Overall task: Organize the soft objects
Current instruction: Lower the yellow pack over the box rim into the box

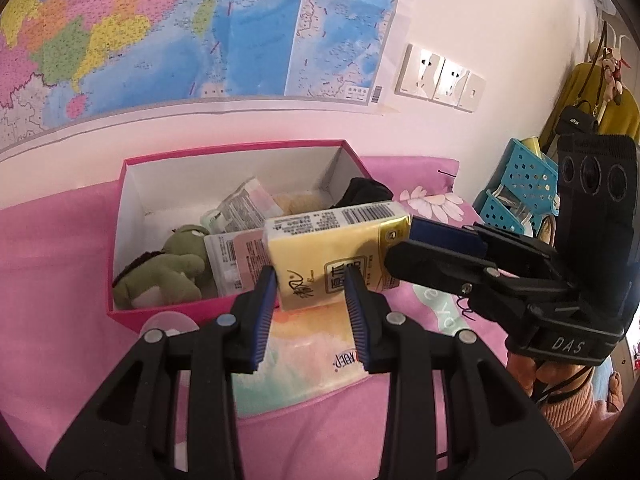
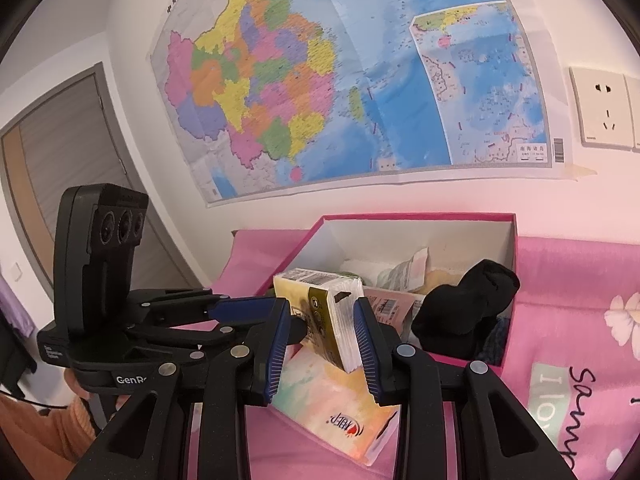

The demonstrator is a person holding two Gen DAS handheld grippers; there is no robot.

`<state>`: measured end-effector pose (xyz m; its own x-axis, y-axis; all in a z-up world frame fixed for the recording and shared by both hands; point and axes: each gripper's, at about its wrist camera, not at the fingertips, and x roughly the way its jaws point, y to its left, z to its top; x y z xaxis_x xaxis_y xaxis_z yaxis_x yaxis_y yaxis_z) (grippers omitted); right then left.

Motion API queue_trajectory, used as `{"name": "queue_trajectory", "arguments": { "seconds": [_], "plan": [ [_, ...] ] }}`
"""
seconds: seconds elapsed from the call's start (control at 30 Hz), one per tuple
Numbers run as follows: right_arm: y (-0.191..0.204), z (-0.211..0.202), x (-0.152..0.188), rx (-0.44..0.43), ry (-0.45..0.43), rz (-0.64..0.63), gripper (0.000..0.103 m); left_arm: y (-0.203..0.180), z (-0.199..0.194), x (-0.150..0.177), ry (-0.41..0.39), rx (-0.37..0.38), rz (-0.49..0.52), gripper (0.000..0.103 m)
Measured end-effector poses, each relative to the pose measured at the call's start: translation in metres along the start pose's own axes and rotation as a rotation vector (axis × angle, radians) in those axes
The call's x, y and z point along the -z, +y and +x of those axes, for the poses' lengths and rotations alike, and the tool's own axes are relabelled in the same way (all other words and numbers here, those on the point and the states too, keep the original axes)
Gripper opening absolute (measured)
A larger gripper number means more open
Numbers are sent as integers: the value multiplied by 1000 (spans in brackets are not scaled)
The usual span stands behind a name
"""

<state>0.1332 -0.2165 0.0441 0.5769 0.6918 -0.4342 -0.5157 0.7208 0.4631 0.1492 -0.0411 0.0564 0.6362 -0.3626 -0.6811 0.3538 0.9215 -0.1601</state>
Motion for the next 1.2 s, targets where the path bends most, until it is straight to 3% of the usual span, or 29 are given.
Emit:
{"name": "queue_trajectory", "arguments": {
  "seconds": [1.2],
  "plan": [
    [-28,44,-29,15,7,40,34,22,47,-40,56,-76,-28,37]
  ]
}}
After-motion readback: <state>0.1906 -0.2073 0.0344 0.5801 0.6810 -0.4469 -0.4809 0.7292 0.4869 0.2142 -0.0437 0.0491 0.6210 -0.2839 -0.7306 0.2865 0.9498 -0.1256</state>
